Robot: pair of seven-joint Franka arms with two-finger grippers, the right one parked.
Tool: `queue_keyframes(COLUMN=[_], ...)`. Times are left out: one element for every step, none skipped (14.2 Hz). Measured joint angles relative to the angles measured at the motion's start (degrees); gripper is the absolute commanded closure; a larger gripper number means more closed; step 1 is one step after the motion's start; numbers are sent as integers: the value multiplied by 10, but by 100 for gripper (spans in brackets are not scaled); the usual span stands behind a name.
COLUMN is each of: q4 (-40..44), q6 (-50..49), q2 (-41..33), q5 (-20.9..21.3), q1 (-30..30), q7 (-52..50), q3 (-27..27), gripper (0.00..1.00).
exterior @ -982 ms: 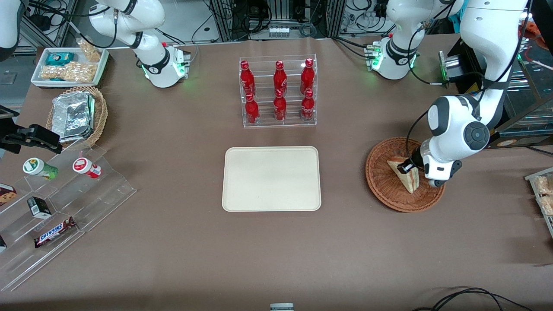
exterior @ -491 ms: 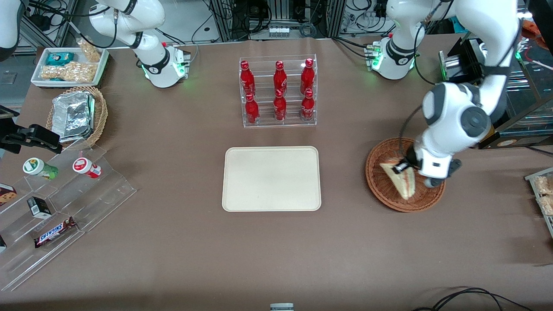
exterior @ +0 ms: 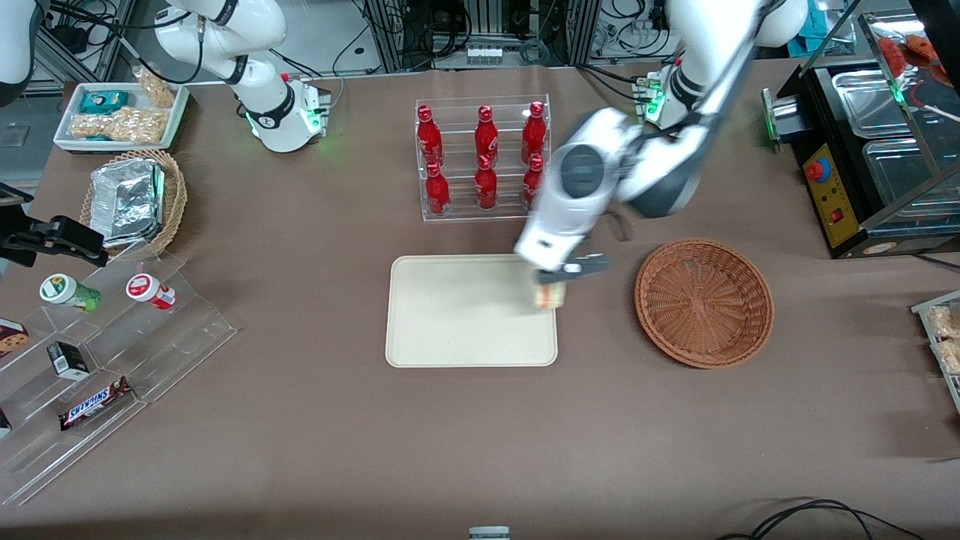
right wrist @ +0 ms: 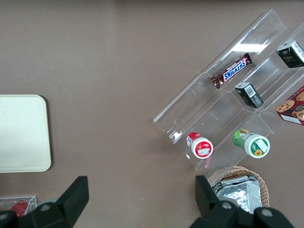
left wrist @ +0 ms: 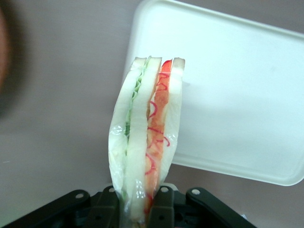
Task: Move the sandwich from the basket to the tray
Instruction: 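Carry the sandwich with the left gripper over the cream tray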
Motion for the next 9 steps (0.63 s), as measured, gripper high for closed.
queue_keyframes(q4=[38,77,119,163,204,238,263,281,292], q6=[-1,-6,-20,-36,-48,-55,-57,-60,-62], q2=[41,81,121,161,196,226,248,262,268], q5=[21,35,42,45,47,49,54,57,59], q1=[-23,-40,-51,-60,-68,-74,-80,-84,-86], q7=[-28,-49,-59,-62,-62,-62,-62,-62,-62], q3=[1,1,2,2,3,3,4,4,4], gripper=[100,100,99,98,96,95,93,88,75])
